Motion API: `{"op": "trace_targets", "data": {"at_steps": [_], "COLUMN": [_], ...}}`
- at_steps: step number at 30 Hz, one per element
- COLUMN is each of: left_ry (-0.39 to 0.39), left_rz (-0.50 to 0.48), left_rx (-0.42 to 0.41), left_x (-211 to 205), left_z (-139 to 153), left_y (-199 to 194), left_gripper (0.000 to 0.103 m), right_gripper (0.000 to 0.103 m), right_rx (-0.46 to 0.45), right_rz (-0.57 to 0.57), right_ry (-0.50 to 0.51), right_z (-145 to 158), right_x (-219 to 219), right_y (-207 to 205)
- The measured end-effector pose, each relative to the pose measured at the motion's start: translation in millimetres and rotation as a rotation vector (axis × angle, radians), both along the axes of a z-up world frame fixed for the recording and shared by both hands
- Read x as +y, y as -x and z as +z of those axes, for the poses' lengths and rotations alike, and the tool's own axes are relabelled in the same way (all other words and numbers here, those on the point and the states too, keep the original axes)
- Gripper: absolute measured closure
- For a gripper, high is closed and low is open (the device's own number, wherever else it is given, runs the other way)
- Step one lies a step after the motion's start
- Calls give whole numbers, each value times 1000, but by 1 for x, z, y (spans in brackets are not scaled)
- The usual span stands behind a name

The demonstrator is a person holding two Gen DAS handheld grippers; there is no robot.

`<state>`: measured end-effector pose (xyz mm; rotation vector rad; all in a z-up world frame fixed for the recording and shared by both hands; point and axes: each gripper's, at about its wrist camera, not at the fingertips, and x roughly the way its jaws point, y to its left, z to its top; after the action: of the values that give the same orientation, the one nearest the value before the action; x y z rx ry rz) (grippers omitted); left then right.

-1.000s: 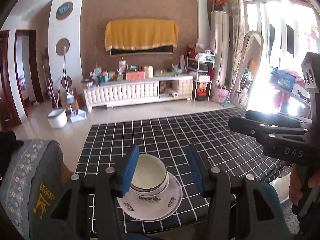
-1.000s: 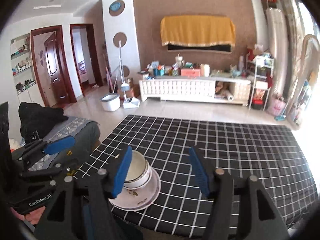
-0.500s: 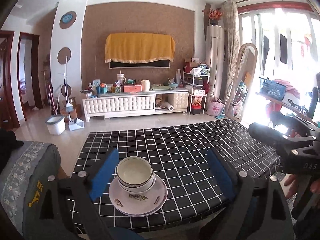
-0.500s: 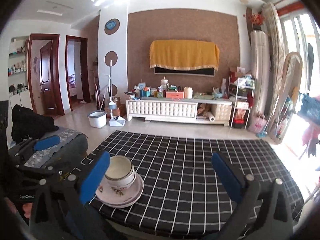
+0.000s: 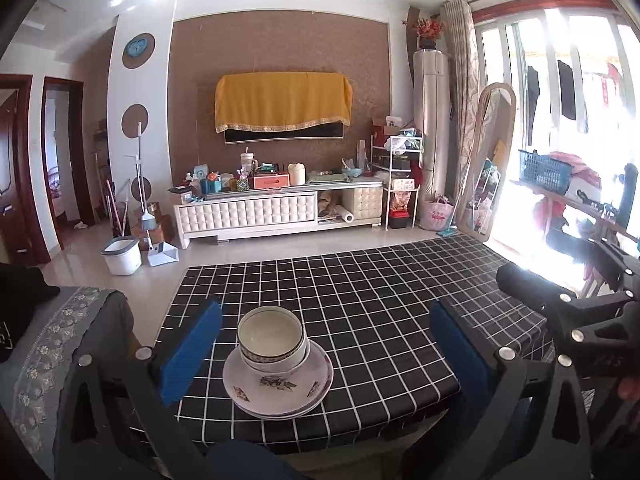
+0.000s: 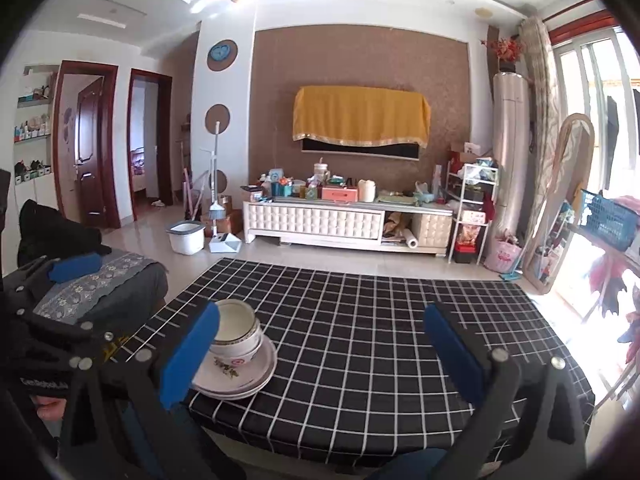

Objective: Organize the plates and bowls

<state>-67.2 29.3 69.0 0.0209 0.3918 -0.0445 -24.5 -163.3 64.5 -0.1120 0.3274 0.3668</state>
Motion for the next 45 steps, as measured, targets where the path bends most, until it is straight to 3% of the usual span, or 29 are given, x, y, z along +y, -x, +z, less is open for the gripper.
{"op": "trace_targets", "data": {"at_steps": [45], "left_ry": [5], "left_rz": [15], "left_rx": [2], "left_x": [-2], "left_z": [-5], "left_y": [11], "left_gripper": [0], "right_gripper": [0], "right_rx": [11], "right_rz": [19], "right_ry": [-20], "right_z": [-5], "right_x": [-5], "right_y": [11]}}
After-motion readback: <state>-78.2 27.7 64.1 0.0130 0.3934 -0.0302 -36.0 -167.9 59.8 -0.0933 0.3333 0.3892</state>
